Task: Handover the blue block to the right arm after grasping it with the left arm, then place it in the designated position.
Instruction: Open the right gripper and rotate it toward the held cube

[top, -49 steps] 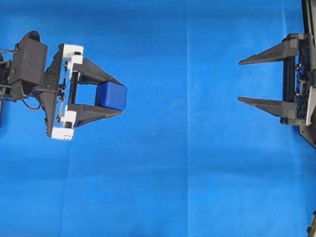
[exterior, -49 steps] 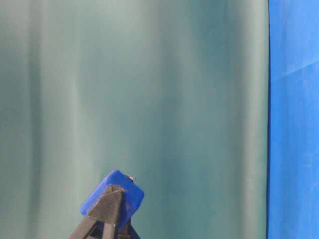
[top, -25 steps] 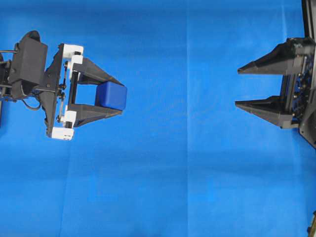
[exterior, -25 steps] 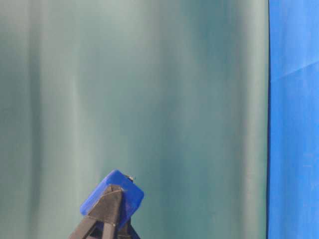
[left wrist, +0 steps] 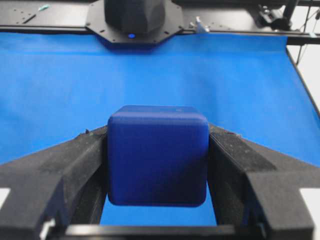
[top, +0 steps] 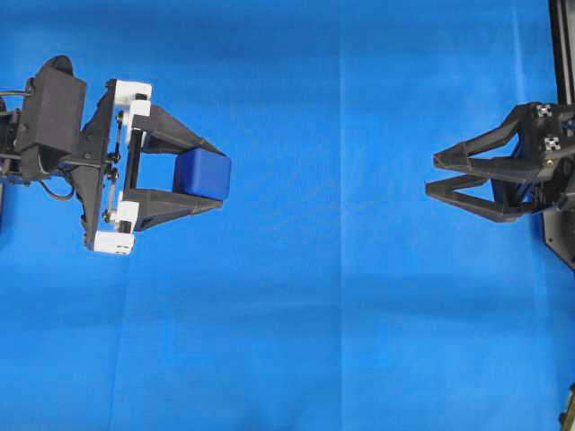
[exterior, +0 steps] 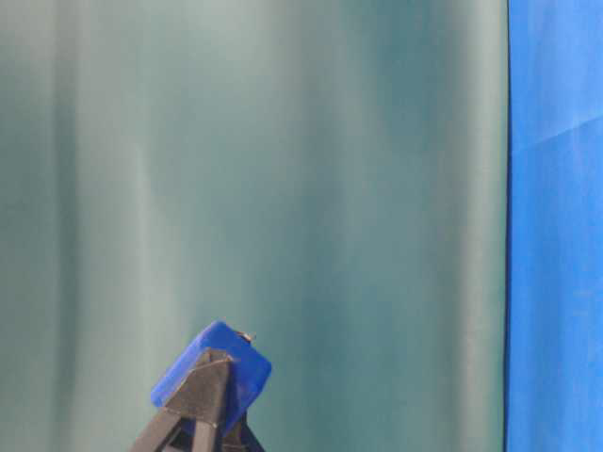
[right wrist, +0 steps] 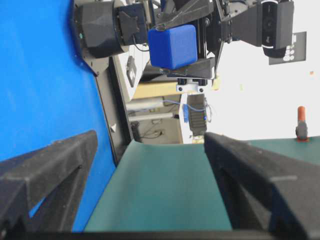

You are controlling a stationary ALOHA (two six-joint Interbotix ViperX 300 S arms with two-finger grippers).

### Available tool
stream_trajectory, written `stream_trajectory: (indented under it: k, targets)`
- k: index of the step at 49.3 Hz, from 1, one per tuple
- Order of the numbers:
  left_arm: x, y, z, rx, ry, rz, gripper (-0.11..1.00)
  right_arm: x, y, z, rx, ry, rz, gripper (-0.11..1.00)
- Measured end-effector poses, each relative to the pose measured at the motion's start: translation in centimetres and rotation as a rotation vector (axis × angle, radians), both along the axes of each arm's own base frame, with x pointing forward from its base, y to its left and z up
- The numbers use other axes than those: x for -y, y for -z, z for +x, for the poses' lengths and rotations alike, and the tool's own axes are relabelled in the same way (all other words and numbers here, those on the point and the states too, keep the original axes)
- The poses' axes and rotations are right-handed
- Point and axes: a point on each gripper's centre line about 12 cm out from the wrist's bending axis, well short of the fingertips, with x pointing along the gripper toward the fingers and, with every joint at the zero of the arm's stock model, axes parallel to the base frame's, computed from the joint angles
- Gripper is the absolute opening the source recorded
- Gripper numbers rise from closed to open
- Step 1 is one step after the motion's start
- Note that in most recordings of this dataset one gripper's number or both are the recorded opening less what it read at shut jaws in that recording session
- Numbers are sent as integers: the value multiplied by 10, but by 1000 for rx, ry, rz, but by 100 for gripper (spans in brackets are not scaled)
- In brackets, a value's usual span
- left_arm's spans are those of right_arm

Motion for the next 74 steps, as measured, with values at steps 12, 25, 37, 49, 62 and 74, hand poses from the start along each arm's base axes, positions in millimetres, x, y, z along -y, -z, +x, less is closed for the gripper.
stream_trajectory:
  k: [12, 25, 37, 49, 62, 74]
  targets:
    - [0, 0, 0, 0, 0, 0, 48, 0, 0, 0, -1, -1, -6, 96]
    - [0, 0, 0, 0, 0, 0, 48, 0, 0, 0, -1, -1, -6, 96]
    - [0, 0, 0, 0, 0, -2, 48, 0, 0, 0, -1, -1, -9, 96]
    - [0, 0, 0, 0, 0, -3, 48, 0, 1, 0, -1, -2, -7, 96]
    - [0, 0, 0, 0, -1, -5, 48, 0, 0, 0, 0, -3, -9, 96]
    - [0, 0, 0, 0, -1, -8, 48, -2, -4, 6, 9, -15, -4, 95]
